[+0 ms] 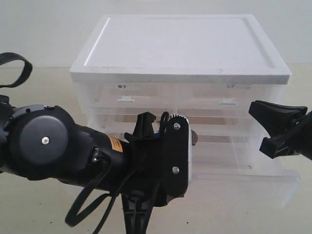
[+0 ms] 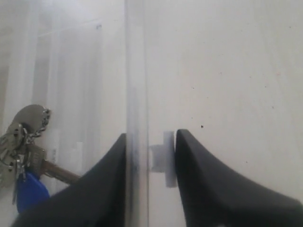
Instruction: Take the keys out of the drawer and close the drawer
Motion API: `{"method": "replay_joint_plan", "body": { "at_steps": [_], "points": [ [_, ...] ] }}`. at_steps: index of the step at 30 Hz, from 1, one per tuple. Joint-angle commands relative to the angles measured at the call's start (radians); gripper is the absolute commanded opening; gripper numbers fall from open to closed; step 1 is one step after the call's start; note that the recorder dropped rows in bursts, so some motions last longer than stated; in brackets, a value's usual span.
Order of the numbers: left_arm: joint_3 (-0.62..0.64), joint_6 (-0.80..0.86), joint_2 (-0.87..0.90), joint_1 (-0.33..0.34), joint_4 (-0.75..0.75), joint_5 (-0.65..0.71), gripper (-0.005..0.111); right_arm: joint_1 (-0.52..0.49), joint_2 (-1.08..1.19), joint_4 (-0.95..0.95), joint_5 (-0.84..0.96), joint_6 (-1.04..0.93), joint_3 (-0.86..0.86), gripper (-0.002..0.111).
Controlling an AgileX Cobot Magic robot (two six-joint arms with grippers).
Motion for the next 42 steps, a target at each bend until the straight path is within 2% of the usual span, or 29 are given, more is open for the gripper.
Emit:
{"method": "replay_joint_plan", "body": {
  "at_steps": [1,4,8,13,16,18,22,33,42],
  "points": [
    [-0.002,-0.018,-0.07,-0.003,0.008,0.019,0.047,-0.002,0.004,0.005,-0.008,-0.007,-0.003,0.0],
    [-0.002,-0.063,-0.107,-0.003,0.008,0.021,0.058,-0.002,0.004,0.005,-0.006,-0.003,-0.003,0.0],
    [-0.002,-0.116,-0.141,-0.003,0.005,-0.007,0.059,-0.002,0.004,0.005,-0.006,-0.003,-0.003,0.0],
    [0.0,-0.486,-0.123,-0.001,-0.091,-0.306,0.059,-0.002,0.004,0.004,-0.006,-0.003,-0.003,0.0],
    [-0.013,-0.531,-0.083,0.008,-0.116,-0.349,0.062,-0.002,0.004,-0.001,-0.006,0.006,-0.003,0.0],
    [-0.023,-0.576,-0.044,0.018,-0.184,-0.353,0.062,-0.002,0.004,-0.003,-0.006,0.01,-0.003,0.0],
    [-0.046,-0.589,0.043,0.046,-0.226,-0.361,0.062,-0.002,0.004,-0.003,-0.006,0.012,-0.003,0.0],
    [-0.116,-0.591,0.212,0.05,-0.23,-0.392,0.065,-0.002,0.004,-0.002,-0.013,0.017,-0.003,0.0],
    [-0.117,-0.596,0.251,0.05,-0.293,-0.452,0.065,-0.002,0.004,-0.002,-0.01,0.021,-0.003,0.0]
  ]
}}
